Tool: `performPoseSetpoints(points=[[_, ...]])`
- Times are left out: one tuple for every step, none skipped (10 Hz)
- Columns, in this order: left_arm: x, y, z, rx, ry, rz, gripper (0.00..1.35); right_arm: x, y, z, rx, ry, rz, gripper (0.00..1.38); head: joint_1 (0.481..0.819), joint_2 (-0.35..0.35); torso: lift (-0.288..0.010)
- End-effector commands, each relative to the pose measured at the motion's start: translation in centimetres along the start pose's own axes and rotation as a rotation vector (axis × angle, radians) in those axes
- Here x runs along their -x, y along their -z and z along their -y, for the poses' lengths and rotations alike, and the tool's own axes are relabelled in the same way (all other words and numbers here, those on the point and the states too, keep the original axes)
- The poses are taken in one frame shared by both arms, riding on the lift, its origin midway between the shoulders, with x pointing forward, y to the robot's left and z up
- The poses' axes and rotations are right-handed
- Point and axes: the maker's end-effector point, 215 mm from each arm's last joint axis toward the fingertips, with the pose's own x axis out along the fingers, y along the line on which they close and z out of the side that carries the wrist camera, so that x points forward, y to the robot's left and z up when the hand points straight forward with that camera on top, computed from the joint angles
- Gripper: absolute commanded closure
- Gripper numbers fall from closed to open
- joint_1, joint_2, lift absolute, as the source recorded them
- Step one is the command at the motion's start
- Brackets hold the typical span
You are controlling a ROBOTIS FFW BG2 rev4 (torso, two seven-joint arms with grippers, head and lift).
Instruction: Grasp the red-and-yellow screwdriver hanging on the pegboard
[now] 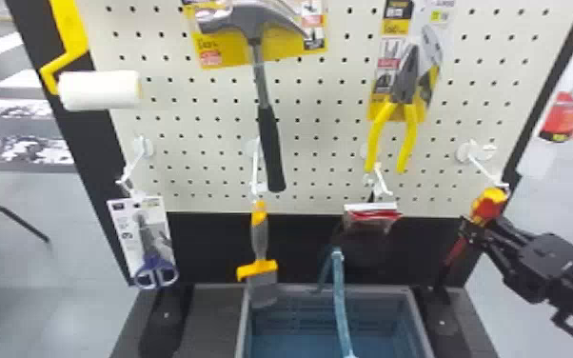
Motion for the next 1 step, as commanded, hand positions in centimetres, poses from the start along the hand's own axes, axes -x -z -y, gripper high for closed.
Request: performPoseSetpoints(points=[[0.00,0.01,0.00,0.000,0.000,0.000,0.10,0.04,0.17,-0.02,-0.002,0.000,-0.002,1.20,0.549,0.000,-0.100]])
